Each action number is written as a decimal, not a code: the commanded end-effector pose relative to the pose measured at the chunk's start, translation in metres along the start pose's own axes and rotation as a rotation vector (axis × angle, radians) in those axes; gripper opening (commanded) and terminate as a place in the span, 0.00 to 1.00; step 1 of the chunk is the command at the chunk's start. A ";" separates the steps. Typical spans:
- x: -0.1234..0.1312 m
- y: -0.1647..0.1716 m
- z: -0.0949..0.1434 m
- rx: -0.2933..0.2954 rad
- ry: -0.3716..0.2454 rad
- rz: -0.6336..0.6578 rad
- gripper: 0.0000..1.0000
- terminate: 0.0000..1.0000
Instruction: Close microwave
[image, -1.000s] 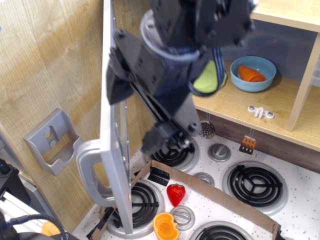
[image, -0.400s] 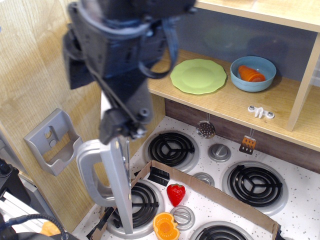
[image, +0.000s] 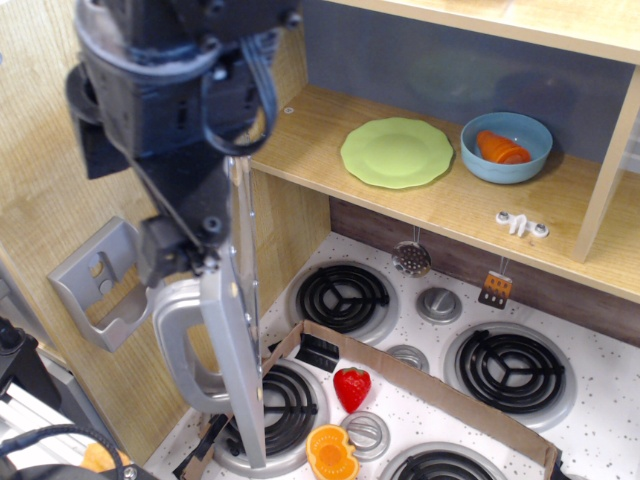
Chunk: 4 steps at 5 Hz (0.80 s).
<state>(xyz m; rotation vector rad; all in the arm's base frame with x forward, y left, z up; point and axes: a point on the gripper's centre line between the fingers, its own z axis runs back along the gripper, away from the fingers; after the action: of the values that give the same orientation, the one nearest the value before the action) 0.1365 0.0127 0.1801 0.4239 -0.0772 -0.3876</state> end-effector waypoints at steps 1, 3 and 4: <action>0.002 0.010 -0.012 -0.016 -0.015 -0.002 1.00 0.00; 0.010 0.003 -0.029 -0.047 -0.100 0.020 1.00 0.00; 0.022 -0.001 -0.032 -0.063 -0.187 0.028 1.00 0.00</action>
<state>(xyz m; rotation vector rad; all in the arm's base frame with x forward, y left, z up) 0.1556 0.0185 0.1446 0.3190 -0.2532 -0.3971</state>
